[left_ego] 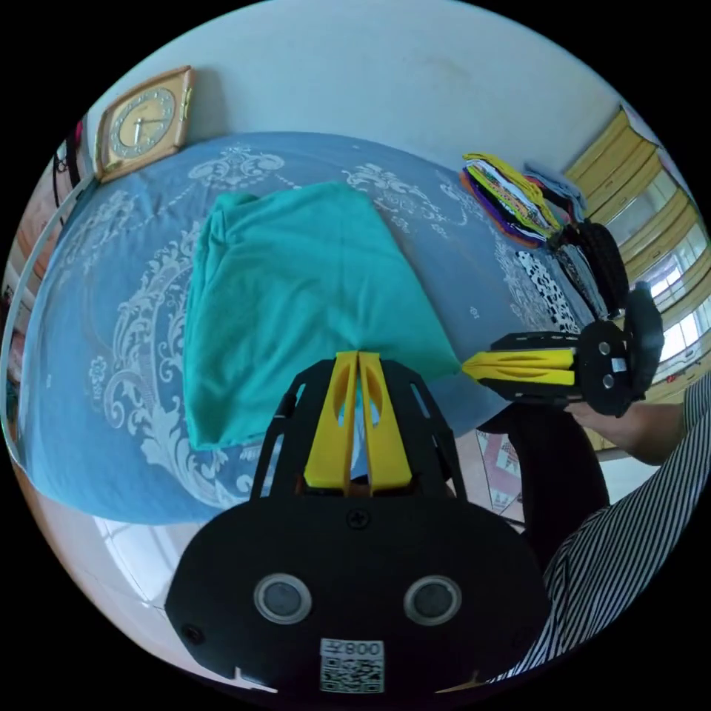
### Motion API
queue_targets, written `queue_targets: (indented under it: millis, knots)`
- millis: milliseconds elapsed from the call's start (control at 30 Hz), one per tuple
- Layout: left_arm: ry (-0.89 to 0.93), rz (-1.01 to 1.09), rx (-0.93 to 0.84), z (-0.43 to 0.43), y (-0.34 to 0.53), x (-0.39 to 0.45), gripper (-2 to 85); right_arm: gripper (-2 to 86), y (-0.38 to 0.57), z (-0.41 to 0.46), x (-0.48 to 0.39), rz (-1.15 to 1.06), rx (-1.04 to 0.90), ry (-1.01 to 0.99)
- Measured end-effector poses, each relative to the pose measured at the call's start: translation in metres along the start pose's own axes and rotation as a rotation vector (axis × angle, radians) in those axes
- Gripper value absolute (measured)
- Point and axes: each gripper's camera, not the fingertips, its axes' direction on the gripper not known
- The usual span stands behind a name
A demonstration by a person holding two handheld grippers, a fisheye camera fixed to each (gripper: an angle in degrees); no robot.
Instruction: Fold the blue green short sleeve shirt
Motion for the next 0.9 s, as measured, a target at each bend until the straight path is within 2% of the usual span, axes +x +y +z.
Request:
queue_targets:
  millis: [200, 367, 467, 600, 700, 767, 900]
  knots:
    - [0.037, 0.266, 0.021, -0.021, 0.016, 0.107, 4.7, 0.0, 0.012, 0.051, 0.04, 0.114, 0.037, -0.148]
    - [-0.215, 0.499, -0.044, 0.011, 0.026, 0.197, 6.5, 0.1, 0.023, 0.094, 0.074, 0.183, 0.083, -0.241]
    - [-0.339, 0.514, -0.032, 0.014, 0.034, 0.213, 3.5, 0.3, 0.027, 0.13, 0.089, 0.208, 0.089, -0.288]
    - [-0.253, 0.433, -0.021, 0.0, 0.039, 0.2, 1.9, 0.9, 0.039, 0.18, 0.117, 0.279, 0.087, -0.397]
    - [-0.208, 0.378, -0.005, -0.013, 0.044, 0.187, 1.3, 2.4, 0.066, 0.233, 0.156, 0.437, 0.146, -0.612]
    - [-0.206, 0.367, 0.007, -0.021, 0.05, 0.18, 1.0, 4.7, 0.092, 0.287, 0.187, 0.581, 0.188, -0.825]
    - [-0.198, 0.352, 0.026, -0.035, 0.058, 0.165, 0.8, 7.4, 0.118, 0.367, 0.212, 0.72, 0.247, -1.08]
